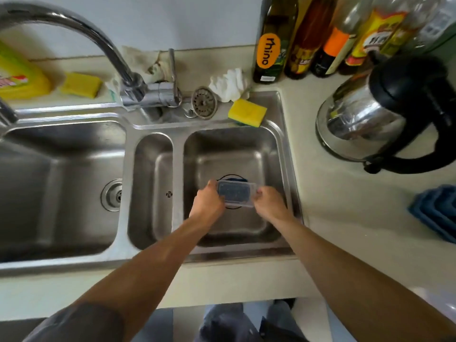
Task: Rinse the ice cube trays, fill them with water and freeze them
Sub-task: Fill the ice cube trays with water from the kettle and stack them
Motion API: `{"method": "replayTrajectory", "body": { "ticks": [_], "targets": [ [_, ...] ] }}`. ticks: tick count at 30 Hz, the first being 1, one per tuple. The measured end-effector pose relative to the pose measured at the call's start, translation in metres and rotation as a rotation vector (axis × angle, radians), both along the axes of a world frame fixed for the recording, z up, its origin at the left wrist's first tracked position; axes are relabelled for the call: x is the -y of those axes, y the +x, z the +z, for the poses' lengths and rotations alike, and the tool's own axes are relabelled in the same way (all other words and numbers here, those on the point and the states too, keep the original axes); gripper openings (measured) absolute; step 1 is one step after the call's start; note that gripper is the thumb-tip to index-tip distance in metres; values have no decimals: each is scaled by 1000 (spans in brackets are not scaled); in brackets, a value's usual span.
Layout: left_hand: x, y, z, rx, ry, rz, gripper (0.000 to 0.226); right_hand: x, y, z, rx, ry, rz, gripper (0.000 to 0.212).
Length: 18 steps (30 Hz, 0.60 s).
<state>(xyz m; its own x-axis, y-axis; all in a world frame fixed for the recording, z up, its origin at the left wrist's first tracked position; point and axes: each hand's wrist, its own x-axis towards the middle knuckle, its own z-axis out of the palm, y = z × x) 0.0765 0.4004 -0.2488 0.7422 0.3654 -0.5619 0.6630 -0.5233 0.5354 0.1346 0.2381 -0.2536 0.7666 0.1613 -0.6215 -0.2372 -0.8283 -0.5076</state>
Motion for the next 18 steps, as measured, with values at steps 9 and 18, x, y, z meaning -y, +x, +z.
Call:
{"method": "replayTrajectory", "body": {
  "ticks": [9,18],
  "targets": [
    [-9,17,-55,-72,20,62,29,-34,16,-47,-2,-72,67,33],
    [-14,24,-72,-72,-23,269,13,-30,21,-56,23,-78,-3,17]
  ]
}}
